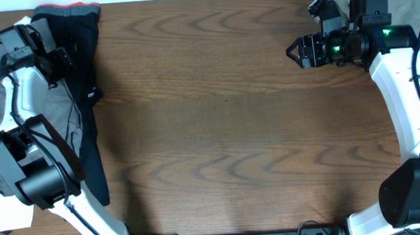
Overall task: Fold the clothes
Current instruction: 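Reach the left gripper to the grey shorts on the left pile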
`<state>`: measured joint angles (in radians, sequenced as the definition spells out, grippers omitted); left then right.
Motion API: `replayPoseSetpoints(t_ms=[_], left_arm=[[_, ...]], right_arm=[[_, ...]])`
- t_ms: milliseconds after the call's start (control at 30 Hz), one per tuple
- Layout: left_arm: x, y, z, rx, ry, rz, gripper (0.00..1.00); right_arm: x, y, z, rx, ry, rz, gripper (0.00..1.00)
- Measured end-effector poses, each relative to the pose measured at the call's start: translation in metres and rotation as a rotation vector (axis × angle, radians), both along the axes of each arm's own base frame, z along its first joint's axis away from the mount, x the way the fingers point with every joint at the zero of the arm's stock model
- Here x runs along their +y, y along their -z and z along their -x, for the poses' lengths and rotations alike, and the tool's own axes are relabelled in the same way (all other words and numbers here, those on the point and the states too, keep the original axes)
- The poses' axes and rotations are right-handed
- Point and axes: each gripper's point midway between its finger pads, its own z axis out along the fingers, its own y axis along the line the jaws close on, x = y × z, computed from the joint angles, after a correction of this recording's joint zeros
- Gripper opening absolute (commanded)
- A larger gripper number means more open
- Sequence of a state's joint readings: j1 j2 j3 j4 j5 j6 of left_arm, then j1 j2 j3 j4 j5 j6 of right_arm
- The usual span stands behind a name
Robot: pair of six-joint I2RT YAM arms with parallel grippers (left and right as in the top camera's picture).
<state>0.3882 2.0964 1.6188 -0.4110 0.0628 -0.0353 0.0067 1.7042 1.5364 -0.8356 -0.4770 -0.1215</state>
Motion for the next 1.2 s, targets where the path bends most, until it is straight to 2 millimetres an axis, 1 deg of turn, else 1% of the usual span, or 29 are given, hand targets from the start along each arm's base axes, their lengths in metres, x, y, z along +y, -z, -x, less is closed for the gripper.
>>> replayPoseSetpoints(t_ms=[100,133,200,300,367,400,467,500,600,633,967,1067,1133,1200], left_arm=[[0.001,0.011,0.001,0.023,-0.005,0.000,0.63],[0.001,0.018,0.002,0.035,-0.008,0.005,0.59],[0.001,0.029,0.003,0.055,-0.014,0.013,0.54],[0.001,0.043,0.005,0.081,-0.021,0.024,0.52],[0.002,0.046,0.006,0.085,-0.025,0.027,0.51],[0.002,0.046,0.006,0.085,-0.027,0.028,0.47],[0.003,0.046,0.007,0.084,-0.035,0.030,0.41],[0.004,0.046,0.007,0.085,-0.038,0.029,0.37],[0.008,0.046,0.009,0.084,-0.052,0.029,0.20],[0.010,0.046,0.010,0.084,-0.056,0.030,0.07],[0.023,0.046,0.016,0.070,-0.126,0.063,0.06],[0.027,0.046,0.017,0.066,-0.146,0.071,0.06],[0.027,0.043,0.018,0.063,-0.149,0.072,0.06],[0.027,0.036,0.019,0.056,-0.151,0.072,0.06]], right_arm=[[0.000,-0.001,-0.002,-0.008,0.001,0.002,0.64],[0.000,-0.001,-0.002,-0.010,0.001,0.002,0.62],[-0.001,-0.002,-0.003,-0.015,0.001,0.003,0.58],[-0.001,-0.002,-0.003,-0.017,0.003,0.005,0.56],[-0.001,-0.002,-0.003,-0.017,0.004,0.005,0.56],[-0.001,-0.002,-0.003,-0.017,0.003,0.005,0.55],[-0.001,-0.002,-0.003,-0.017,0.004,0.005,0.55],[-0.001,-0.002,-0.003,-0.017,0.003,0.005,0.55],[-0.001,-0.002,-0.003,-0.017,0.004,0.005,0.55],[-0.001,-0.002,-0.004,-0.017,0.003,0.005,0.55],[-0.002,-0.001,-0.004,-0.017,0.007,0.009,0.54],[-0.002,-0.002,-0.005,-0.022,0.009,0.013,0.56],[-0.003,-0.002,-0.006,-0.029,0.011,0.017,0.56],[-0.004,-0.002,-0.007,-0.033,0.014,0.021,0.57]])
